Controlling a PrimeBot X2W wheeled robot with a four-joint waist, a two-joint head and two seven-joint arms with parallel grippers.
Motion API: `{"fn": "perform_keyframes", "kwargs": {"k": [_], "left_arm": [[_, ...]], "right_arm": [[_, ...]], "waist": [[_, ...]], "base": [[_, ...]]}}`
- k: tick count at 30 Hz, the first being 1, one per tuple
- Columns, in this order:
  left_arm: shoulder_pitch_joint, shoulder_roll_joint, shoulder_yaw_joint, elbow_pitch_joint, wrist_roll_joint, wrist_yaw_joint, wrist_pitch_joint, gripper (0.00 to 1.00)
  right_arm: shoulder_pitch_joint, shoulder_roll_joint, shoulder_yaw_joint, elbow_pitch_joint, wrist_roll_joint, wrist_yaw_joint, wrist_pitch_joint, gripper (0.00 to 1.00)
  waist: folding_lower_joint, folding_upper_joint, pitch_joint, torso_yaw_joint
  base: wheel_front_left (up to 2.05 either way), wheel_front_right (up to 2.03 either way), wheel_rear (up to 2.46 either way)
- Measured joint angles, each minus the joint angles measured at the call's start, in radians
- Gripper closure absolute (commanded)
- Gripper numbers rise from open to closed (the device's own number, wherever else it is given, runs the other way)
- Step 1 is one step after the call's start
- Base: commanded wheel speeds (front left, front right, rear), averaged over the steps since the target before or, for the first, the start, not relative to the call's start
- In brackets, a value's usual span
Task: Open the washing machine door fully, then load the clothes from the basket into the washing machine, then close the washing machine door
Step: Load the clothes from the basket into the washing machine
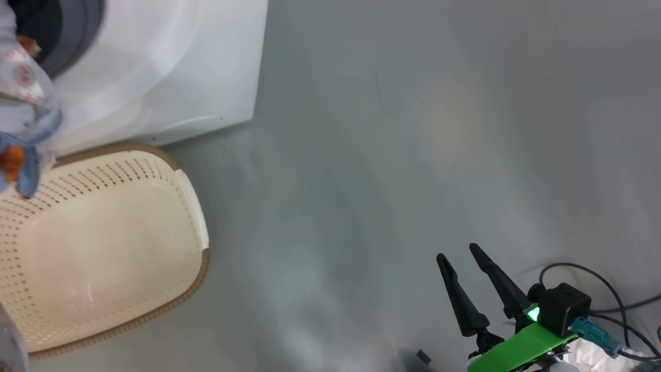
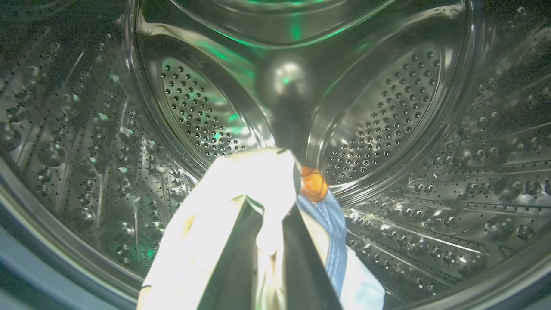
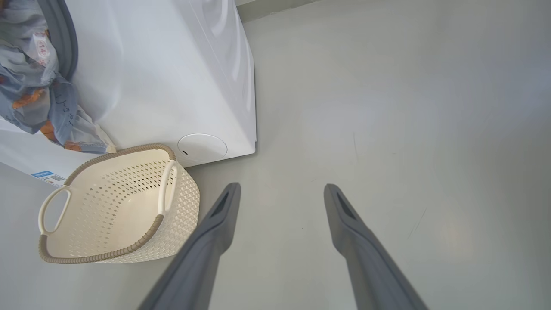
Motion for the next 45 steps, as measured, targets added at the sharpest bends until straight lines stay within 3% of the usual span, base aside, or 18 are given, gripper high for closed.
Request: {"fn": "perform_keyframes", "kwargs": {"k": [8, 16, 20, 32, 36, 37, 38, 40, 45], "left_arm": [[-0.084, 0.005, 0.016, -0.009, 0.026, -0.010, 0.000, 1.00], [-0.138, 0.002, 0.080, -0.218, 0.058, -0.019, -0.001, 1.00], [-0.139, -0.015, 0.096, -0.243, 0.088, -0.028, -0.001, 1.00], [-0.139, -0.029, 0.032, -0.069, 0.190, -0.017, -0.001, 1.00], [-0.142, -0.029, 0.018, 0.001, 0.208, 0.004, -0.001, 0.62], [-0.144, -0.029, 0.014, 0.019, 0.210, 0.006, -0.001, 0.58], [-0.146, -0.029, 0.010, 0.034, 0.211, 0.013, -0.001, 0.45], [-0.153, -0.029, 0.003, 0.065, 0.213, 0.026, -0.001, 0.00], [-0.164, -0.032, -0.005, 0.148, 0.220, 0.071, -0.001, 0.00]], "right_arm": [[0.004, -0.019, -0.001, -0.031, 0.000, 0.000, 0.000, 0.00], [0.006, -0.019, -0.011, -0.065, 0.000, 0.000, 0.000, 0.00], [0.006, -0.017, -0.012, -0.068, 0.000, 0.000, 0.000, 0.00], [0.006, -0.014, -0.004, -0.065, 0.000, 0.000, 0.000, 0.00], [0.006, -0.013, -0.005, -0.062, 0.000, 0.000, 0.000, 0.00], [0.006, -0.014, -0.005, -0.062, 0.000, 0.000, 0.000, 0.00], [0.006, -0.014, -0.005, -0.061, 0.000, 0.000, 0.000, 0.00], [0.006, -0.014, -0.007, -0.059, 0.000, 0.000, 0.000, 0.00], [0.006, -0.013, -0.010, -0.053, 0.000, 0.000, 0.000, 0.00]], "waist": [[0.0001, 0.0000, 0.077, -0.009], [0.0000, 0.0000, 0.144, -0.008], [0.0001, 0.0000, 0.161, -0.004], [0.0000, 0.0000, 0.145, 0.011], [0.0000, 0.0000, 0.132, 0.013], [0.0000, 0.0000, 0.129, 0.013], [0.0000, 0.0000, 0.126, 0.013], [0.0000, 0.0000, 0.121, 0.014], [0.0001, 0.0000, 0.105, 0.020]], "base": [[0.00, 0.00, 0.00], [0.00, 0.00, 0.00], [0.00, 0.00, 0.00], [0.00, 0.00, 0.00], [0.00, 0.00, 0.00], [0.00, 0.00, 0.00], [0.00, 0.00, 0.00], [0.00, 0.00, 0.00], [0.00, 0.00, 0.00]]}}
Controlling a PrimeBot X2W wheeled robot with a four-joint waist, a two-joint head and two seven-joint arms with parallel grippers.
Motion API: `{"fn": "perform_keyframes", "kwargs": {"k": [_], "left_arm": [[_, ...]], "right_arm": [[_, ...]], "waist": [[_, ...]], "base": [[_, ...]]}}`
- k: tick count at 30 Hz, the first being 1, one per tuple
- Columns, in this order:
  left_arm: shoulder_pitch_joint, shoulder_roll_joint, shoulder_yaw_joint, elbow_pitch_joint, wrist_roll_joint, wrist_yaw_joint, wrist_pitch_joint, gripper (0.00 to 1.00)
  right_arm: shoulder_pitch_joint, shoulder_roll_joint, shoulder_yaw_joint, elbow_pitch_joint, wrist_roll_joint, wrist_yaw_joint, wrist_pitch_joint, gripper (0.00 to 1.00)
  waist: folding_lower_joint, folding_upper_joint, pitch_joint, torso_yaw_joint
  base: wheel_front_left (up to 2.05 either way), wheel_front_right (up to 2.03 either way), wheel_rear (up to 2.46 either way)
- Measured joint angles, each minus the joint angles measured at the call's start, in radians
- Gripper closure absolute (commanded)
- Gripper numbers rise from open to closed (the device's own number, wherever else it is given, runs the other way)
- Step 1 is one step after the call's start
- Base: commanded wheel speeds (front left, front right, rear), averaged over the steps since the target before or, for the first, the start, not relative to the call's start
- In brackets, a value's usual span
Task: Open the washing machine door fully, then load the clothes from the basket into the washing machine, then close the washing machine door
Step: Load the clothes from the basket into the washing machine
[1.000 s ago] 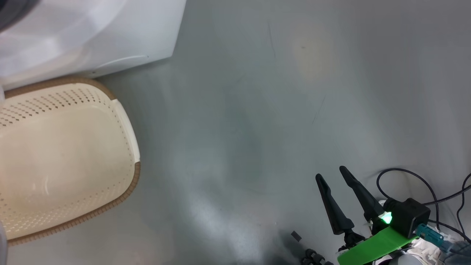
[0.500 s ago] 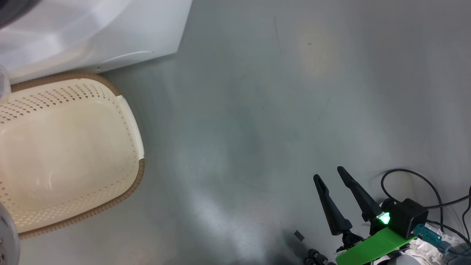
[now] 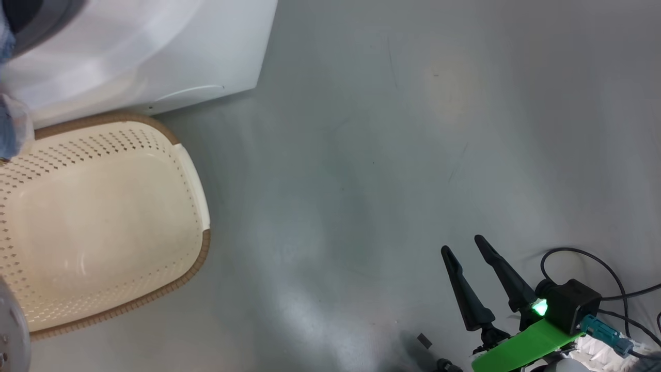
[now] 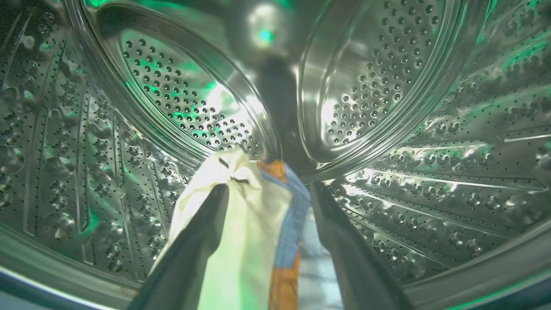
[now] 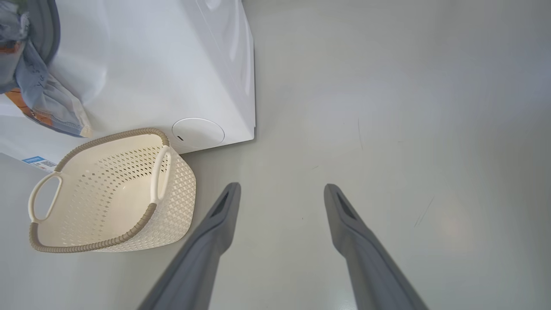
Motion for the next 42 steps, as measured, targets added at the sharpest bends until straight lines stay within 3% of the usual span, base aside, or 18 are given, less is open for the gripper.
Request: {"fn": "perform_keyframes", "kwargs": {"k": [5, 20, 30, 42], "left_arm": [[0.000, -0.004, -0.008, 0.064, 0.007, 0.026, 0.000, 0.00], [-0.002, -0.006, -0.014, 0.141, -0.013, 0.027, 0.000, 0.00], [-0.001, -0.040, -0.014, 0.185, -0.041, 0.032, 0.000, 0.00], [0.055, -0.095, -0.026, 0.167, -0.074, -0.014, 0.000, 0.00]], "right_arm": [[0.000, 0.000, 0.001, 0.007, 0.000, 0.000, 0.000, 0.00], [0.000, -0.002, 0.009, 0.023, 0.001, 0.000, 0.000, 0.00], [-0.001, -0.008, 0.007, 0.027, 0.001, 0.000, 0.000, 0.00], [-0.003, -0.010, -0.021, 0.036, 0.001, 0.000, 0.000, 0.00]], "waist": [[0.0000, 0.0000, -0.025, 0.005], [0.0000, 0.0001, -0.085, 0.024], [0.0000, 0.0000, -0.111, 0.052], [0.0000, 0.0000, -0.161, 0.113]], "base": [[0.00, 0.00, 0.00], [0.00, 0.00, 0.00], [0.00, 0.00, 0.00], [0.00, 0.00, 0.00]]}}
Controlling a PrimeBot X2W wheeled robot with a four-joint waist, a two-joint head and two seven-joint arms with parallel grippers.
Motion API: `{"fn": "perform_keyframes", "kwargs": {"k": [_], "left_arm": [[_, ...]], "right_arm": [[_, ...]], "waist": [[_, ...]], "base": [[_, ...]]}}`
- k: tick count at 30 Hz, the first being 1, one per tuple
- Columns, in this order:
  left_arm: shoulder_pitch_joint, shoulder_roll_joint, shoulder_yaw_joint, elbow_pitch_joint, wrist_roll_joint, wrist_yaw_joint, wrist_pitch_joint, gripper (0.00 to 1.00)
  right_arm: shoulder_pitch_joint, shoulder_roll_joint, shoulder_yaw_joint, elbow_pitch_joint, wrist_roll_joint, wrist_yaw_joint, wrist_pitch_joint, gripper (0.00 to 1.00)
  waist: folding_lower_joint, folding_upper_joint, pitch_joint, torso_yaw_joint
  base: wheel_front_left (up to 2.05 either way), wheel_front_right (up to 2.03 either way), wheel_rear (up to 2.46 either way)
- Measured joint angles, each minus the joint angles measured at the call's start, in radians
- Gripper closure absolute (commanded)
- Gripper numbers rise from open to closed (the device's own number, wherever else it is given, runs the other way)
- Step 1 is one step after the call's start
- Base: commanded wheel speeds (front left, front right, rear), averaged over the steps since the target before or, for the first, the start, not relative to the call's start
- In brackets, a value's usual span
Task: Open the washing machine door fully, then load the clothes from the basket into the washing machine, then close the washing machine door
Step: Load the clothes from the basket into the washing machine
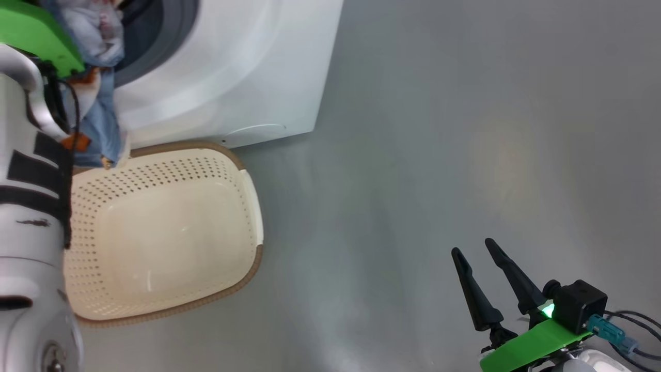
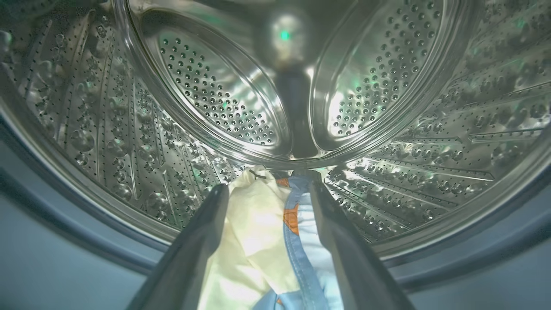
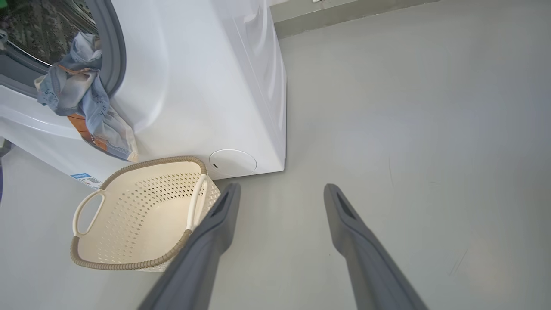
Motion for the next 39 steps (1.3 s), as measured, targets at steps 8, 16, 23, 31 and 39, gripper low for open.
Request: {"fn": "perform_keyframes", "kwargs": {"k": [8, 16, 23, 31, 39], "left_arm": [[0.109, -0.044, -0.010, -0.088, -0.015, -0.040, 0.000, 0.00], [0.194, -0.070, -0.039, -0.170, -0.016, -0.078, 0.000, 0.00], [0.308, -0.096, -0.075, -0.272, -0.034, -0.120, 0.000, 0.00], [0.506, -0.108, -0.126, -0.415, -0.044, -0.141, 0.000, 0.00], [0.655, -0.114, -0.139, -0.556, -0.073, -0.144, 0.000, 0.00]], "right_arm": [[0.000, -0.002, -0.030, 0.004, 0.000, 0.000, 0.000, 0.00], [0.000, -0.004, -0.036, 0.005, 0.000, 0.000, 0.000, 0.00], [0.000, -0.008, -0.045, 0.005, 0.000, 0.000, 0.000, 0.00], [0.000, -0.018, -0.063, 0.001, -0.002, 0.000, 0.000, 0.00], [-0.001, -0.022, -0.063, -0.001, -0.002, 0.000, 0.000, 0.00]], "waist": [[0.0000, 0.0000, -0.025, 0.057], [0.0000, 0.0000, -0.048, 0.100], [0.0000, 0.0000, -0.060, 0.133], [0.0000, 0.0000, -0.062, 0.159], [0.0000, 0.0000, -0.064, 0.175]], "base": [[0.00, 0.00, 0.00], [0.00, 0.00, 0.00], [0.00, 0.00, 0.00], [0.00, 0.00, 0.00], [0.00, 0.00, 0.00]]}}
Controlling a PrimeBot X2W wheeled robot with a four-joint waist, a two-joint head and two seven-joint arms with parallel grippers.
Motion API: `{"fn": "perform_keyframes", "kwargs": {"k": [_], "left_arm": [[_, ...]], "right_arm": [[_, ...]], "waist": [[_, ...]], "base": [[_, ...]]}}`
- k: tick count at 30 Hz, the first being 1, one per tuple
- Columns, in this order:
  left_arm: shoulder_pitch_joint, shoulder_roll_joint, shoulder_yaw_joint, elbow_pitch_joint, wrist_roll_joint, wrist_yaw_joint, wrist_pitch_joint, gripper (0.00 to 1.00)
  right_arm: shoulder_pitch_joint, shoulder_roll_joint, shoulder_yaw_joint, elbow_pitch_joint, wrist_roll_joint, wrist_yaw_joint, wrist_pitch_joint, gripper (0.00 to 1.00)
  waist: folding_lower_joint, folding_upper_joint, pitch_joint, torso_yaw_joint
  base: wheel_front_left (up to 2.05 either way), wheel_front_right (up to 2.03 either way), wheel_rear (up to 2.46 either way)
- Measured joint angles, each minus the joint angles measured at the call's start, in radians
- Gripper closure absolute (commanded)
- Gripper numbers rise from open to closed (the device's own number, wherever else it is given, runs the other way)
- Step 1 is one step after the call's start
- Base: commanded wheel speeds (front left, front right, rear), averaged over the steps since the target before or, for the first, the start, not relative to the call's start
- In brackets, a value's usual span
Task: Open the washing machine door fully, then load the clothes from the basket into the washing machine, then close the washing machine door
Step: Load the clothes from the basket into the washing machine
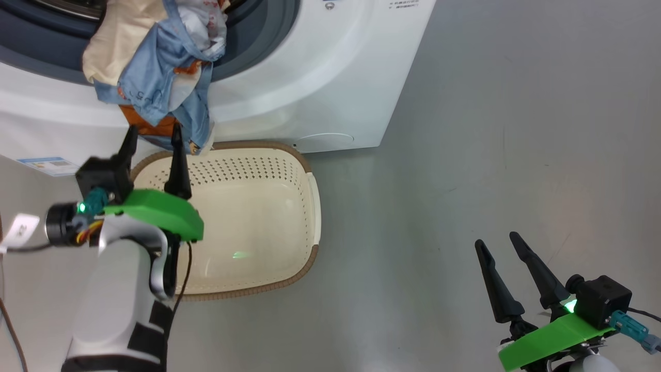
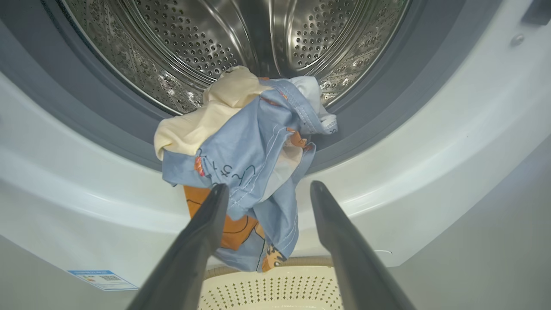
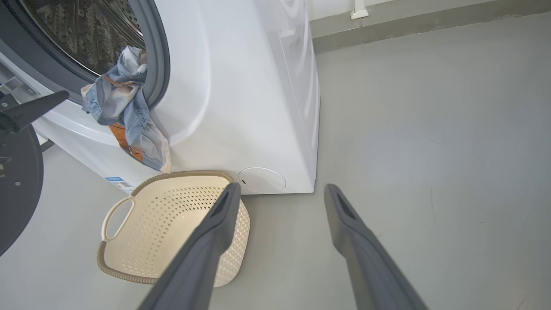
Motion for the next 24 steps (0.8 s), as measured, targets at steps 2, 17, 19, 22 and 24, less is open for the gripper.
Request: {"fn": "perform_keyframes", "kwargs": {"k": [2, 17, 19, 22, 24], "left_arm": [[0.036, 0.000, 0.001, -0.032, -0.013, 0.003, 0.000, 0.00], [0.286, 0.001, -0.002, -0.248, -0.025, 0.068, 0.000, 0.00], [0.319, 0.001, -0.003, -0.276, -0.025, 0.073, 0.000, 0.00], [0.369, 0.001, -0.006, -0.311, -0.022, 0.079, 0.000, 0.00], [0.403, 0.002, -0.008, -0.342, -0.022, 0.093, 0.000, 0.00]], "right_arm": [[0.000, 0.000, 0.000, 0.000, 0.000, 0.000, 0.000, 0.00], [-0.003, -0.010, 0.000, -0.004, 0.000, 0.000, 0.000, 0.00], [-0.003, -0.012, -0.001, -0.004, 0.000, 0.000, 0.000, 0.00], [-0.004, -0.016, -0.001, -0.004, 0.000, 0.000, 0.000, 0.00], [-0.004, -0.017, -0.001, -0.004, 0.000, 0.000, 0.000, 0.00]], "waist": [[0.0000, 0.0000, 0.001, 0.002], [0.0000, 0.0000, 0.011, 0.007], [0.0000, 0.0000, 0.010, 0.011], [0.0000, 0.0000, 0.007, 0.014], [0.0000, 0.0000, 0.005, 0.016]], "base": [[0.00, 0.00, 0.00], [0.00, 0.00, 0.00], [0.00, 0.00, 0.00], [0.00, 0.00, 0.00], [0.00, 0.00, 0.00]]}}
